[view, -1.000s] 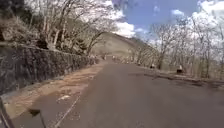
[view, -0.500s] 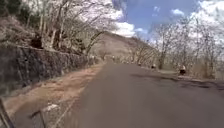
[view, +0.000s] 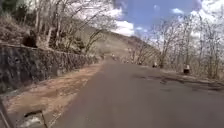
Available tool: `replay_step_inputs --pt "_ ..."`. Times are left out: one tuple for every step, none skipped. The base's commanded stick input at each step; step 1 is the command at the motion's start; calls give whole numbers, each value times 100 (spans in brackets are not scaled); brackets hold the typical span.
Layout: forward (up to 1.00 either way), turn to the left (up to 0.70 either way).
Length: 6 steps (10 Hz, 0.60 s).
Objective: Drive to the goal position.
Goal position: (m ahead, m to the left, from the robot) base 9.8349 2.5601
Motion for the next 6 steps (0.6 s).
replay_step_inputs --pt "70 16" --pt "70 0" --pt "70 0" --pt "70 0" --pt "70 0" --pt "70 0"
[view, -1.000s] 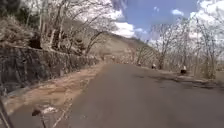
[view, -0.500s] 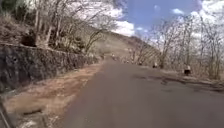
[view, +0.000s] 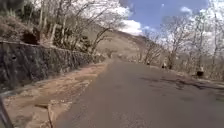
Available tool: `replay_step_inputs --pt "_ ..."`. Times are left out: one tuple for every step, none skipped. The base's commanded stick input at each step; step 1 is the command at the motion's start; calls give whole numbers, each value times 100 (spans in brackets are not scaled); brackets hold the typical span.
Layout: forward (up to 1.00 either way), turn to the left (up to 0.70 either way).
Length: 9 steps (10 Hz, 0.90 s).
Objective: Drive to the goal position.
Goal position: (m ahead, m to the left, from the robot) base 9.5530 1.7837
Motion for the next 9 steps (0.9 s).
replay_step_inputs --pt "70 0" --pt "70 0" --pt "70 0" --pt "70 0" --pt "70 0" --pt "70 0" --pt "70 0" --pt "70 0" --pt "70 0"
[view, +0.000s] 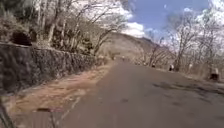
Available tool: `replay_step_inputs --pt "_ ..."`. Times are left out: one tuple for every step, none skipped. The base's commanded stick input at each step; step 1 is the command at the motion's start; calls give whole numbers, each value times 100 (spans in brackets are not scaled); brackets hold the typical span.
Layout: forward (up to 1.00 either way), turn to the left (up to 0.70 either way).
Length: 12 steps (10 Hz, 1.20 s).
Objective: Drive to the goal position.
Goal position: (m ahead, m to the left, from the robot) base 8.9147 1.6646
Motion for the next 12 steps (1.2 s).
replay_step_inputs --pt "70 0" --pt "70 0" --pt "70 0" --pt "70 0" --pt "70 0" --pt "70 0" --pt "70 0" --pt "70 0" --pt "70 0" --pt "70 0" --pt "70 0" --pt "70 0"
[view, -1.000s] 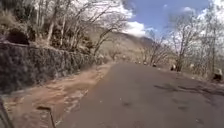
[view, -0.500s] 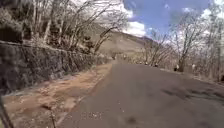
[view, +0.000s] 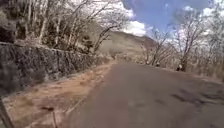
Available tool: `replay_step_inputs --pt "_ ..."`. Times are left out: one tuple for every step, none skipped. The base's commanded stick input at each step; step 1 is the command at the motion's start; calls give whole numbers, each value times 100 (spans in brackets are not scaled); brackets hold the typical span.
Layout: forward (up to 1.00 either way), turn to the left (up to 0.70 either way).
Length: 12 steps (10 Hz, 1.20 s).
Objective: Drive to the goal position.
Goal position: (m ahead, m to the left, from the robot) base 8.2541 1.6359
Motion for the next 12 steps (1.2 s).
replay_step_inputs --pt "70 0" --pt "70 0" --pt "70 0" --pt "70 0" --pt "70 0" --pt "70 0" --pt "70 0" --pt "70 0" --pt "70 0" --pt "70 0" --pt "70 0" --pt "70 0"
